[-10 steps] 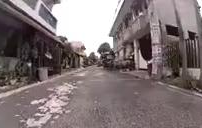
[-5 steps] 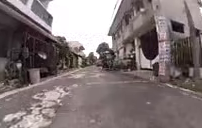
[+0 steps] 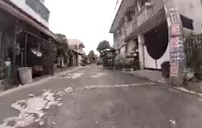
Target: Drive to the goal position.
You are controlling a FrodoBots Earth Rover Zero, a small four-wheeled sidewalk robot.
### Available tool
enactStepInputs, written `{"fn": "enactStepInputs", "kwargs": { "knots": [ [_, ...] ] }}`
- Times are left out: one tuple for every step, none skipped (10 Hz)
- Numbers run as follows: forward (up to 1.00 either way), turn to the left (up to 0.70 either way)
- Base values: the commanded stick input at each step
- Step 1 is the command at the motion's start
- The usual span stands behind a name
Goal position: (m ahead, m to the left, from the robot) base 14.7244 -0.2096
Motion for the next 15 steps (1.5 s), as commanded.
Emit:
{"fn": "enactStepInputs", "kwargs": {
  "knots": [
    [1.00, 0.00],
    [1.00, 0.00],
    [1.00, 0.00],
    [1.00, 0.00],
    [1.00, 0.00],
    [1.00, 0.00],
    [1.00, 0.00],
    [1.00, 0.00],
    [1.00, 0.00],
    [1.00, 0.00],
    [1.00, 0.00],
    [1.00, 0.00],
    [1.00, 0.00],
    [1.00, 0.00],
    [1.00, 0.00]
  ]
}}
